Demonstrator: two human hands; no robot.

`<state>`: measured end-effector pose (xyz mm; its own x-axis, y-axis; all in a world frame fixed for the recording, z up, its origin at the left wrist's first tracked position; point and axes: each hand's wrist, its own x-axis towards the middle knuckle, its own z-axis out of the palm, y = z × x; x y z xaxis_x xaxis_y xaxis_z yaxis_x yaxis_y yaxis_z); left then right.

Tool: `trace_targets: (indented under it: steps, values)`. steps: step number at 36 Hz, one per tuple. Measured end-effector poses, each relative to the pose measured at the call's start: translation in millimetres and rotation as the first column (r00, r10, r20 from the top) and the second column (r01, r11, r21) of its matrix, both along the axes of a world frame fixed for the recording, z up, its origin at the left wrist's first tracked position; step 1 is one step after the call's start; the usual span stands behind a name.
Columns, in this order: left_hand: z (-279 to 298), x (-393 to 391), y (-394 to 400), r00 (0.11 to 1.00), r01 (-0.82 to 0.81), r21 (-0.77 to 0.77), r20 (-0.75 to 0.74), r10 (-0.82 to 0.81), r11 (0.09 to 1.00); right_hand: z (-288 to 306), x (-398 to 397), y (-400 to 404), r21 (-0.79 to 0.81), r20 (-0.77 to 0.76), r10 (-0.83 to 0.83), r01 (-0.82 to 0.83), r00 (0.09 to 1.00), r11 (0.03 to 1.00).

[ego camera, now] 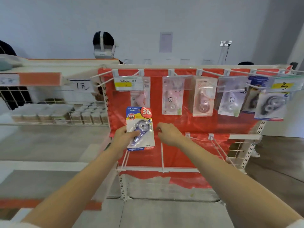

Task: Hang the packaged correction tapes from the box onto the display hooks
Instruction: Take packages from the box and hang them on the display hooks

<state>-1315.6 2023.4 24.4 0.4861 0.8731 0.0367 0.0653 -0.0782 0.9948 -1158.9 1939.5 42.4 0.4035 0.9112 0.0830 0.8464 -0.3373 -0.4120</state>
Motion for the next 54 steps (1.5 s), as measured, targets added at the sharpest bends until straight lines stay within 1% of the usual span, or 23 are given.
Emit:
trace_targets:
  steps: [2, 3, 5, 6, 8, 10, 14, 17, 20, 22, 26, 31, 35, 38, 40, 47, 49, 54]
  values:
    - [-0.9, -11.5, 9.0, 1.000, -0.006, 0.022, -0.007, 0.006, 1.000, -1.1, -16.4, 9.3, 0.079, -0.190, 0.063, -0.048, 0.980, 0.996]
    - [-0.8, -17.4, 12.4, 1.000, -0.014, 0.038, -0.003, 0.014, 0.999, -0.8, -25.1, 13.0, 0.121, -0.298, 0.078, -0.044, 0.951, 0.992]
    - [0.6, -28.7, 16.7, 0.999, -0.031, 0.058, 0.019, 0.030, 0.998, -1.2, -40.0, 19.1, 0.203, -0.514, 0.109, -0.003, 0.851, 0.979]
    - [1.3, -34.2, 18.7, 0.999, -0.036, 0.076, 0.020, 0.035, 0.996, -1.3, -46.8, 22.2, 0.241, -0.582, 0.130, 0.017, 0.802, 0.970]
    - [2.0, -46.0, 21.4, 1.000, -0.027, 0.096, 0.013, 0.026, 0.995, -2.6, -58.1, 28.3, 0.301, -0.639, 0.183, 0.024, 0.747, 0.953]
    - [1.5, -56.9, 24.9, 1.000, -0.004, 0.093, 0.031, 0.002, 0.996, -3.9, -69.7, 32.6, 0.336, -0.659, 0.234, 0.002, 0.714, 0.942]
    - [2.4, -73.5, 32.7, 0.998, 0.028, 0.133, 0.047, -0.035, 0.991, -4.7, -90.3, 37.7, 0.371, -0.716, 0.319, -0.049, 0.621, 0.927]
    - [2.4, -82.8, 40.3, 0.997, 0.039, 0.120, 0.058, -0.046, 0.992, -3.7, -102.8, 42.9, 0.392, -0.719, 0.323, -0.025, 0.615, 0.920]
    - [2.8, -91.1, 45.9, 0.999, 0.045, 0.127, 0.023, -0.048, 0.991, 1.9, -113.3, 49.2, 0.437, -0.674, 0.324, 0.005, 0.664, 0.899]
    - [3.6, -95.7, 47.9, 0.998, 0.060, 0.120, 0.012, -0.062, 0.991, 6.9, -119.7, 52.3, 0.467, -0.651, 0.344, 0.000, 0.677, 0.884]
    - [6.5, -104.7, 51.0, 0.993, 0.103, 0.122, 0.037, -0.108, 0.987, 13.1, -128.7, 58.5, 0.474, -0.656, 0.356, -0.004, 0.666, 0.880]
    - [14.3, -113.9, 51.9, 0.984, 0.137, 0.171, 0.088, -0.154, 0.976, 19.6, -137.6, 62.4, 0.482, -0.694, 0.373, 0.013, 0.616, 0.876]
    - [19.5, -117.2, 53.9, 0.983, 0.099, 0.190, 0.135, -0.125, 0.977, 25.3, -140.9, 68.2, 0.503, -0.693, 0.372, 0.044, 0.618, 0.863]
    - [21.6, -118.7, 55.5, 0.983, 0.065, 0.171, 0.158, -0.093, 0.983, 26.2, -142.6, 74.9, 0.522, -0.656, 0.342, 0.078, 0.673, 0.849]
    - [22.3, -120.1, 55.5, 0.984, 0.061, 0.158, 0.159, -0.086, 0.986, 26.4, -145.6, 76.8, 0.533, -0.651, 0.331, 0.101, 0.683, 0.840]
    - [19.5, -123.1, 60.0, 0.987, 0.077, 0.174, 0.124, -0.099, 0.982, 21.0, -148.9, 80.6, 0.545, -0.665, 0.319, 0.147, 0.676, 0.825]
    - [20.4, -122.3, 61.6, 0.986, 0.076, 0.179, 0.133, -0.101, 0.981, 20.1, -147.6, 81.8, 0.556, -0.660, 0.317, 0.159, 0.681, 0.816]
    - [25.0, -121.0, 66.4, 0.983, 0.086, 0.157, 0.149, -0.110, 0.984, 22.4, -145.8, 85.7, 0.567, -0.674, 0.342, 0.162, 0.655, 0.807]
